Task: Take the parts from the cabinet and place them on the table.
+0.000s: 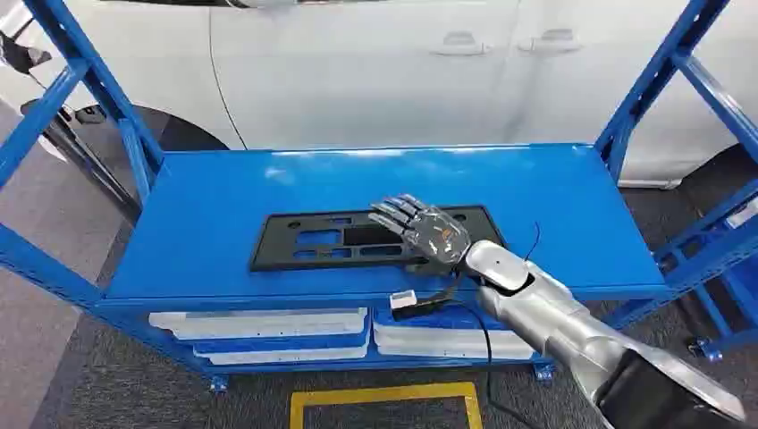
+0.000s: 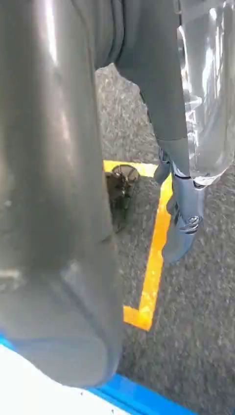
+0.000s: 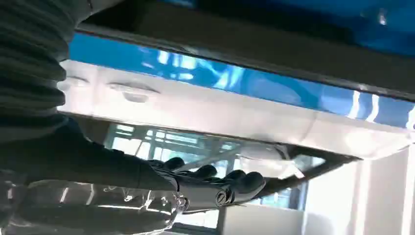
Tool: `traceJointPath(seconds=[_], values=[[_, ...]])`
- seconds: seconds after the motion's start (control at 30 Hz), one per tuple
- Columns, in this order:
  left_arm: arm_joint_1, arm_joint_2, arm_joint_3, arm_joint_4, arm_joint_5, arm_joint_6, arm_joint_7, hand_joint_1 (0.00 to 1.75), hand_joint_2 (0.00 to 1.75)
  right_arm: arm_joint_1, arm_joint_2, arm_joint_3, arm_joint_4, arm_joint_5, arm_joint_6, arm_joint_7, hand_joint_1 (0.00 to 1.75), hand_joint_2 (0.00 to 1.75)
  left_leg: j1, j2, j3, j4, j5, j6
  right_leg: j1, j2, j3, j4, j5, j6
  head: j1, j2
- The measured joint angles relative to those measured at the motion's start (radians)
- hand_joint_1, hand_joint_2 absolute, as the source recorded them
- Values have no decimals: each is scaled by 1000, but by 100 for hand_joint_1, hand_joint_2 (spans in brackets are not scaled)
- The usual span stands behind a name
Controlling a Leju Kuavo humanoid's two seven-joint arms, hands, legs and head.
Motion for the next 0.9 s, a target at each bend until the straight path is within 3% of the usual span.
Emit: traceJointPath(seconds=[0.03,0.07,0.1,0.13,0.2,0.23,0.27,0.3,0.33,0.4,0.43,0.47,0.5,0.53,0.57,0.6,0.63,0.67,0.73,0.77,0.8,0.83,0.9], values=[[0,0,0,0,-1,0,0,0,0,-1,0,-4,10,2,-2,1,0,175,1,1,3,-1,1,-4,1,1,1,-2,1,-3,0,0],[-1,0,0,0,-1,0,0,0,0,-1,0,-9,18,8,-6,9,0,175,-3,-1,1,3,-4,-11,-8,1,6,-12,5,-9,0,0],[-1,0,0,0,-2,0,0,0,0,-5,-3,-13,24,12,-11,18,0,175,1,5,-4,26,-20,-19,-9,-9,9,-16,8,-16,0,0],[-3,0,0,0,-2,0,0,0,0,-11,-3,-17,31,14,-18,29,0,175,1,12,-28,77,-55,-25,-9,-10,7,-17,7,-21,0,0],[-4,0,0,0,-5,0,1,0,0,-22,-3,-27,57,27,-26,45,0,175,4,21,-107,236,-135,-35,-6,-14,6,-16,7,-25,0,0],[-4,0,0,0,-5,-1,2,0,0,-27,-3,-35,73,35,-32,58,0,175,5,24,-143,307,-158,-38,-4,-15,5,-16,7,-25,0,0],[-3,0,0,0,-5,-1,2,0,0,-30,-3,-42,86,46,-36,70,0,175,6,25,-153,324,-151,-40,-4,-16,5,-16,8,-24,0,0],[-2,0,0,0,-5,-1,4,0,0,-35,-3,-48,101,64,-41,83,0,175,6,25,-140,291,-125,-41,-4,-17,6,-15,8,-24,0,0],[-3,1,0,0,-5,-1,5,0,0,-42,-3,-54,114,85,-48,102,0,175,7,25,-106,223,-84,-41,-5,-18,6,-14,7,-22,0,0],[-4,2,0,0,-6,-1,6,0,0,-61,-3,-63,141,152,-56,157,0,175,12,11,-12,36,-5,-39,-5,-17,6,-11,4,-16,0,0],[-5,3,0,0,-6,-1,8,0,0,-70,-3,-63,156,190,-57,188,0,175,7,3,-3,8,-7,-27,1,-12,5,-3,1,-9,0,0],[-3,3,0,0,-7,-1,9,0,0,-77,-3,-63,175,225,-55,217,99,175,7,5,-9,7,-1,-14,1,-9,5,-4,2,-2,0,0],[-2,3,0,0,-8,-1,10,0,0,-79,-3,-63,190,248,-50,233,150,175,3,5,-9,8,-2,-7,0,-11,5,-6,2,2,0,0],[-2,4,0,0,-7,-1,11,0,0,-81,-3,-63,203,271,-33,247,148,175,3,5,-9,8,-2,-1,-1,-11,6,-9,3,9,0,0],[-4,5,0,0,-7,-1,11,0,0,-83,-3,-63,218,296,-19,258,162,175,4,6,-3,0,3,8,-2,-12,7,-8,1,15,0,0],[-6,5,0,0,-5,-1,11,0,0,-81,0,-62,233,312,-12,265,154,175,10,4,3,-5,9,16,-7,-7,3,2,-9,18,0,0],[-8,6,0,0,-5,-1,11,0,0,-81,7,-62,245,321,0,271,145,175,11,4,3,-8,12,20,-8,9,-16,42,-38,19,0,0],[-10,7,0,0,-5,-1,11,0,0,-81,13,-62,261,331,17,277,145,175,10,4,2,-8,12,21,-11,22,-49,119,-76,20,0,0],[-9,8,0,0,-5,-1,11,0,0,-71,27,-62,285,342,45,285,141,175,9,5,2,-7,11,23,-14,31,-123,280,-135,25,0,0],[-9,9,0,0,-5,-2,11,0,0,-65,34,-61,294,348,63,288,119,175,8,4,2,-7,10,23,-15,31,-146,319,-136,26,0,0],[-9,10,0,0,-5,-2,11,0,0,-63,40,-61,299,349,71,290,124,175,8,4,3,-6,10,23,-15,31,-144,303,-111,25,0,0],[-9,10,0,0,-5,-3,11,0,0,-67,52,-61,304,350,80,292,120,175,7,5,5,-5,8,22,-15,31,-121,246,-70,22,0,0],[-11,9,0,0,-5,-7,11,0,0,-75,74,-62,315,350,114,293,120,175,7,7,11,-1,2,17,-11,19,-35,60,24,9,0,0]])
